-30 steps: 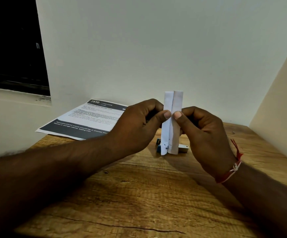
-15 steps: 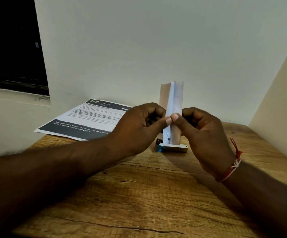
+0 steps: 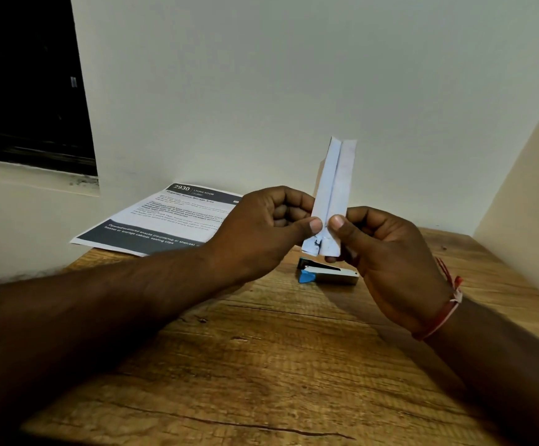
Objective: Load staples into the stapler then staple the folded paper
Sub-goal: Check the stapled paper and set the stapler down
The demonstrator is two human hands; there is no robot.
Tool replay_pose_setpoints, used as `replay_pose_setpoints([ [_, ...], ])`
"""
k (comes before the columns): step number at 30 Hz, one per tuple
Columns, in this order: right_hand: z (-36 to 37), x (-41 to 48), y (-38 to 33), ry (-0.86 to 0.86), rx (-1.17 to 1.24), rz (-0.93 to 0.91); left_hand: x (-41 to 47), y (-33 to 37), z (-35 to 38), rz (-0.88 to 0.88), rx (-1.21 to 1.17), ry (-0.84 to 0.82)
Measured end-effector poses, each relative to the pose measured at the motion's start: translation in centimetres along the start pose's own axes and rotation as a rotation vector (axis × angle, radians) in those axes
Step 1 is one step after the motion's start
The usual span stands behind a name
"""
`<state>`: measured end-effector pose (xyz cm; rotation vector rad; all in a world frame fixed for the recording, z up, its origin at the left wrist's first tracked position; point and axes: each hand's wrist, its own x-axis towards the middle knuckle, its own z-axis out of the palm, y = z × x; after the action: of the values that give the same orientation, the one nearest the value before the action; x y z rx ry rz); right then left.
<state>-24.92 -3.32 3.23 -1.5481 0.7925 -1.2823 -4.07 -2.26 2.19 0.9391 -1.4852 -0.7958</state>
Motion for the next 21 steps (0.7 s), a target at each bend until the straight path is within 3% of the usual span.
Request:
replay_pose_setpoints([
  [11, -0.27, -0.03, 0.13, 0.047, -0.024, -0.041, 0.0, -0.02, -0.42, -0.038, 0.091, 0.021],
  [21, -0.5, 0.32, 0.6, -0.004, 0.09, 0.016, 0.08, -0.08, -0.39, -0.162, -0.105, -0.025],
])
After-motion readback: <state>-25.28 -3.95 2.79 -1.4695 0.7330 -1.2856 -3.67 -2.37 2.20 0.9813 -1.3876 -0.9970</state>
